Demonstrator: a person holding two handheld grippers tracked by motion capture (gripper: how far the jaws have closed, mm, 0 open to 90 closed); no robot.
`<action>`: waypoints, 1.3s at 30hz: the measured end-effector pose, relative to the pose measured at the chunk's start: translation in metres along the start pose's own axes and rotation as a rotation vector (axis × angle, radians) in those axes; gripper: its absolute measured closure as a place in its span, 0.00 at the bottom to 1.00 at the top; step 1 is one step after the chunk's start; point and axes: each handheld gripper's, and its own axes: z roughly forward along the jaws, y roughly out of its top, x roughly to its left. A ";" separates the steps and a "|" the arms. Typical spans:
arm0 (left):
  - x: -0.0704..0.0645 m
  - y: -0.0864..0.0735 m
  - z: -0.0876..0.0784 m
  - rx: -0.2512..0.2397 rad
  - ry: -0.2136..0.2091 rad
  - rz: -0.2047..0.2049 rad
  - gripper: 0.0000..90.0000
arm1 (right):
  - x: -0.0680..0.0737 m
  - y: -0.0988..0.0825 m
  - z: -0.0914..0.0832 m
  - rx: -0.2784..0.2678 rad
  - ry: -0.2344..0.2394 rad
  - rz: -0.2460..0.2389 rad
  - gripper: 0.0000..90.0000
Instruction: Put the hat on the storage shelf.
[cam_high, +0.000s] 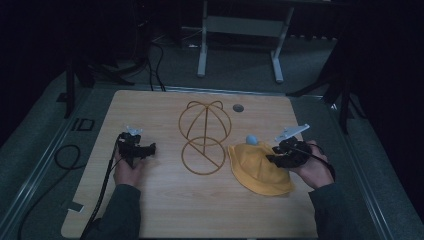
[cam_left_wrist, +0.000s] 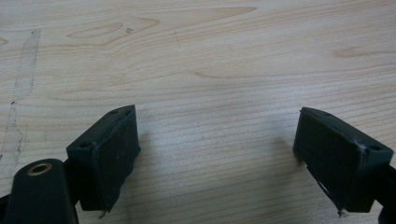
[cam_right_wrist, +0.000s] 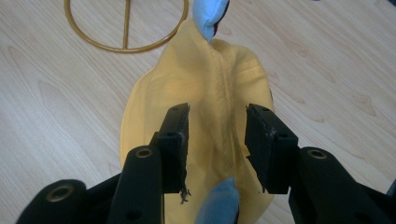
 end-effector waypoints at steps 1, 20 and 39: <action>0.000 0.000 0.000 -0.001 0.000 0.000 0.16 | 0.000 0.002 0.001 0.010 0.003 -0.004 0.66; 0.000 0.000 0.000 0.002 0.000 0.000 0.16 | -0.007 0.033 0.031 0.247 0.058 -0.034 0.64; 0.000 0.000 0.000 0.001 -0.001 0.000 0.16 | -0.011 0.047 0.035 0.328 0.041 -0.072 0.92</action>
